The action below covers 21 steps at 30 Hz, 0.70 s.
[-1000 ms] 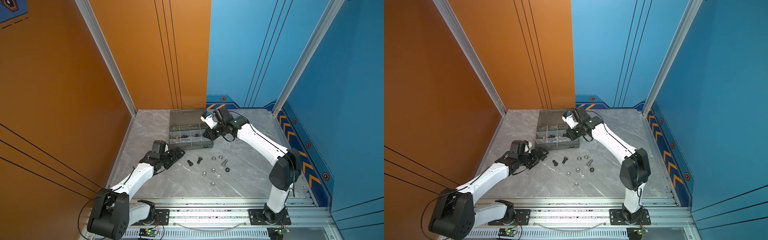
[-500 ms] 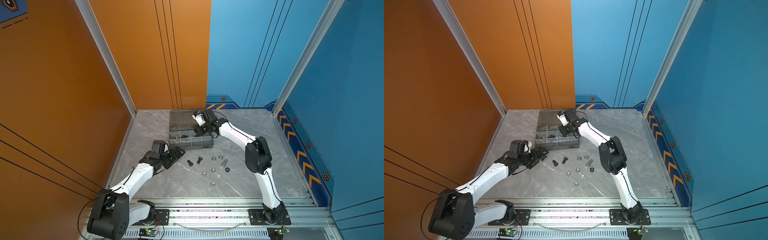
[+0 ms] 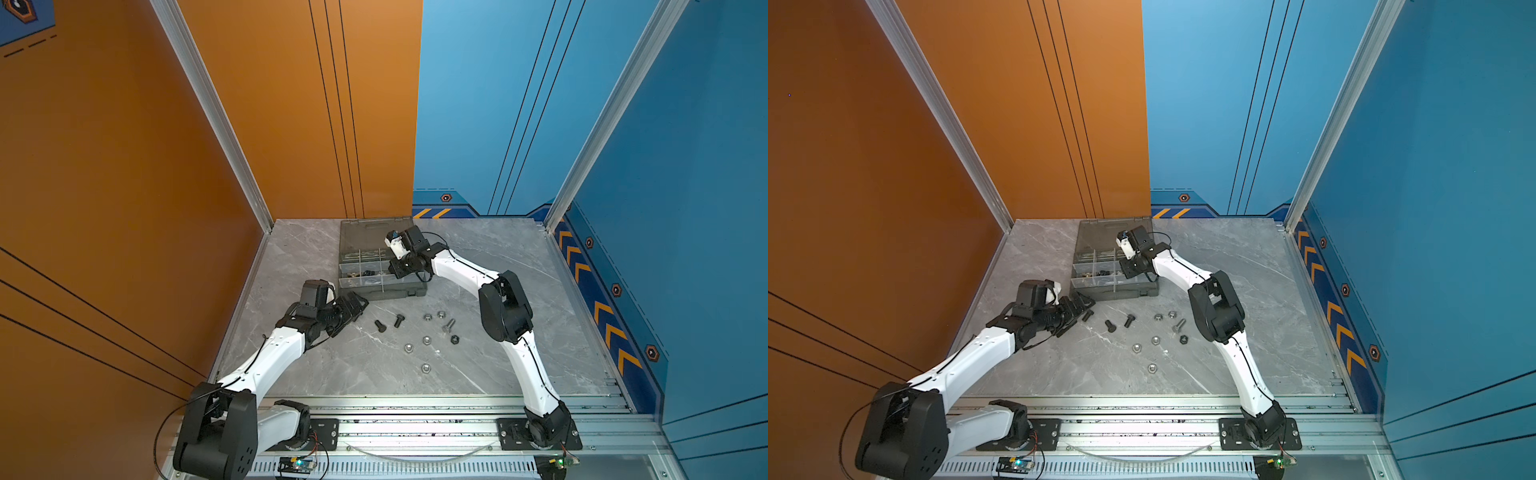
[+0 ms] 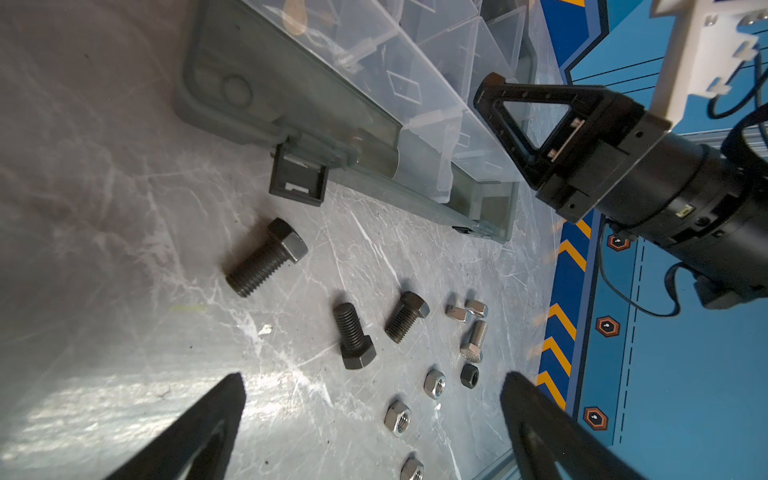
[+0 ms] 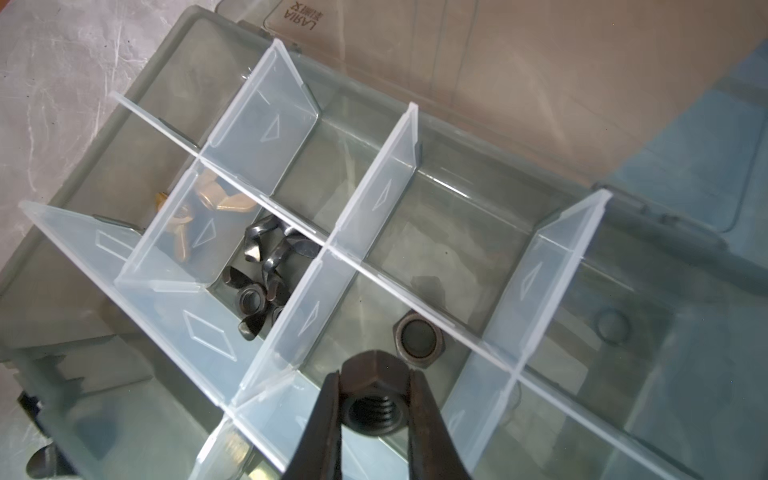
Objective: Sort the screws and nuts into containers
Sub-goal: 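Lower the hex nut into the empty compartment and open right gripper, then move the right gripper back over another black hex nut in the pile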
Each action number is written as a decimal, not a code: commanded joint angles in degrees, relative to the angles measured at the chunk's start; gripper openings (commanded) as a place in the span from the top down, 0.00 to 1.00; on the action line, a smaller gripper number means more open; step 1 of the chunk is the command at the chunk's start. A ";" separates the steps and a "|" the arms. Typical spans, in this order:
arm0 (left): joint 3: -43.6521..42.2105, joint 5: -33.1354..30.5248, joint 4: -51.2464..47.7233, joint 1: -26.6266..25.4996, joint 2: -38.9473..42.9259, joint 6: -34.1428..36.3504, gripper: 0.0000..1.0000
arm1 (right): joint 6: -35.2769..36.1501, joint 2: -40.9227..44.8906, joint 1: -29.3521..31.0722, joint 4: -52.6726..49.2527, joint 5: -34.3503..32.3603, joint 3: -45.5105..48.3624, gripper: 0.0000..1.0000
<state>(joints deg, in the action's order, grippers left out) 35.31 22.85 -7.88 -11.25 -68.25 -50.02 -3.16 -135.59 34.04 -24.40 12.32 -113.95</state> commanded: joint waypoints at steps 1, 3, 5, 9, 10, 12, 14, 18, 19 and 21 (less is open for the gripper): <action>-0.58 1.31 0.03 0.43 0.58 0.19 0.02 | -0.40 1.08 -0.32 -0.95 -1.74 -0.53 0.70; -0.60 1.32 0.14 0.43 0.56 0.18 0.02 | -0.27 1.53 -0.31 -1.32 -1.91 -0.42 0.65; -0.59 1.39 0.13 0.43 0.47 0.18 0.02 | -0.07 2.11 -0.33 -1.77 -1.93 -0.24 0.60; -0.64 1.54 0.23 0.44 0.61 0.28 0.02 | 0.53 4.93 -0.42 -2.05 -2.50 1.43 0.56; -0.57 1.54 0.23 0.43 0.64 0.27 0.02 | 0.61 6.21 -0.46 -2.05 -2.69 2.38 0.55; -0.59 1.54 0.20 0.52 0.66 0.27 0.02 | 0.61 8.92 -0.53 -2.35 -2.97 4.36 0.55; -0.51 1.50 0.23 0.52 0.67 0.27 0.02 | 0.70 12.01 -0.55 -3.41 -3.09 6.47 0.54; -0.24 1.67 0.40 0.55 0.48 0.34 0.02 | 1.27 19.01 -0.50 -8.49 -3.78 10.64 0.53; -0.22 1.70 0.41 0.60 0.42 0.28 0.02 | 1.37 20.49 -0.49 -9.85 -4.25 12.45 0.52; 0.00 1.72 0.49 0.60 0.31 0.34 0.02 | 1.66 23.93 -0.56 -12.98 -5.74 15.80 0.51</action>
<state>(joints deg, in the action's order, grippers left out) 35.31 23.22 -7.84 -11.20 -68.25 -50.02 -2.74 -116.09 33.71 -30.52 9.28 -101.67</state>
